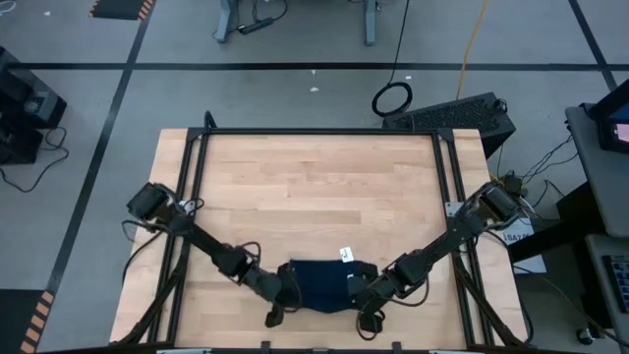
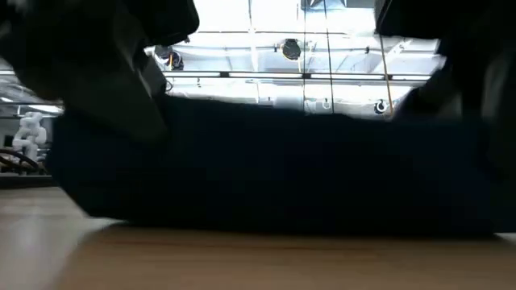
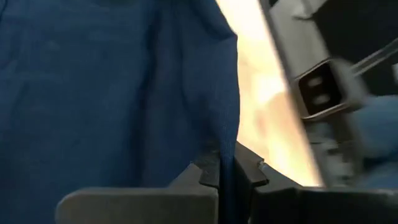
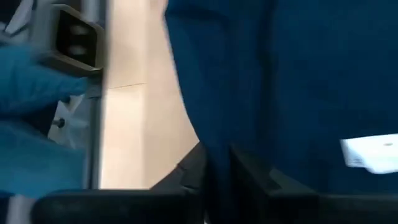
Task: Roll towel into tight, uniform cylinder
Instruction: Roll the blue cloth napkin
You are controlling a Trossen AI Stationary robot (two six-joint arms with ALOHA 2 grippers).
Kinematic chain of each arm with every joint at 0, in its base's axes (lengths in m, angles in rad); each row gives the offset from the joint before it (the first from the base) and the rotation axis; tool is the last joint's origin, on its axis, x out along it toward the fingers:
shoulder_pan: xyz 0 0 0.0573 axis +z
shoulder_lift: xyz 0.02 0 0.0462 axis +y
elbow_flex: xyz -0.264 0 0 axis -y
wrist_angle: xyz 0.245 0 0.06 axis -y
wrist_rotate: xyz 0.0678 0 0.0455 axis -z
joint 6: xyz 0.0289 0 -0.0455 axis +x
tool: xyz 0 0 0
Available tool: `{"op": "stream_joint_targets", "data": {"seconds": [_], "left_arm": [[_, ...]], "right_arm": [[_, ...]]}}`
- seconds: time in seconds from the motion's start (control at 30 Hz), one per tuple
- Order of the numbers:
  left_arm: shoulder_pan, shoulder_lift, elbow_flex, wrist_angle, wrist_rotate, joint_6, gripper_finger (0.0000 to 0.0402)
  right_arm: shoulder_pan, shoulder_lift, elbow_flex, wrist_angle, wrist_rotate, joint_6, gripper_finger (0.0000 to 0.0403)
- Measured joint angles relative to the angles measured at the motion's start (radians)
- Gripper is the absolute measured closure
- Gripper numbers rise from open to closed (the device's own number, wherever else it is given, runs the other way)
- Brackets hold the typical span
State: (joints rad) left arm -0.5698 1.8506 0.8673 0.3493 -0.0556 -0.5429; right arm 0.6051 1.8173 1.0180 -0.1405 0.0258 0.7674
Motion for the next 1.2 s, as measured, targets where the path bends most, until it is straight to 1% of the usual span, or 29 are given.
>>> {"op": "stream_joint_targets", "data": {"seconds": [0.13, 0.2, 0.3, 0.43, 0.5, 0.57, 0.63, 0.67, 0.73, 0.8, 0.9, 1.03, 1.2], "left_arm": [[0.042, -0.039, -0.013, 0.002, 0.118, -0.135, 0.0396], [0.072, -0.043, -0.027, -0.002, 0.151, -0.183, 0.0397], [0.124, -0.043, -0.061, 0.005, 0.179, -0.275, 0.0398], [0.168, -0.044, -0.131, 0.024, 0.179, -0.378, 0.0398], [0.171, -0.044, -0.165, 0.101, 0.179, -0.424, 0.0398], [0.164, -0.044, -0.183, 0.160, 0.179, -0.455, 0.0398], [0.153, -0.044, -0.188, 0.175, 0.179, -0.472, 0.0398], [0.147, -0.044, -0.187, 0.176, 0.179, -0.472, 0.0397], [0.133, -0.044, -0.184, 0.178, 0.177, -0.473, 0.0394], [0.123, -0.044, -0.183, 0.184, 0.175, -0.473, 0.0392], [0.110, -0.044, -0.183, 0.192, 0.167, -0.495, 0.0390], [0.109, -0.044, -0.183, 0.186, 0.166, -0.499, 0.0389], [0.118, -0.044, -0.183, 0.141, 0.164, -0.504, 0.0388]], "right_arm": [[0.035, -0.067, 0.000, -0.038, 0.073, -0.098, 0.0314], [0.067, -0.097, 0.000, -0.061, 0.155, -0.153, 0.0288], [0.142, -0.106, 0.000, -0.066, 0.315, -0.237, 0.0254], [0.250, -0.053, 0.000, -0.040, 0.547, -0.280, 0.0224], [0.292, -0.001, 0.000, -0.010, 0.662, -0.283, 0.0216], [0.321, 0.048, 0.000, 0.029, 0.773, -0.278, 0.0212], [0.336, 0.083, 0.000, 0.062, 0.871, -0.263, 0.0211], [0.337, 0.095, 0.000, 0.070, 0.904, -0.251, 0.0211], [0.332, 0.106, 0.000, 0.070, 0.927, -0.212, 0.0211], [0.321, 0.106, 0.000, 0.079, 0.923, -0.182, 0.0211], [0.307, 0.106, 0.000, 0.133, 0.910, -0.196, 0.0211], [0.292, 0.132, 0.002, 0.278, 0.863, -0.325, 0.0211], [0.286, 0.226, 0.002, 0.412, 0.870, -0.482, 0.0211]]}}
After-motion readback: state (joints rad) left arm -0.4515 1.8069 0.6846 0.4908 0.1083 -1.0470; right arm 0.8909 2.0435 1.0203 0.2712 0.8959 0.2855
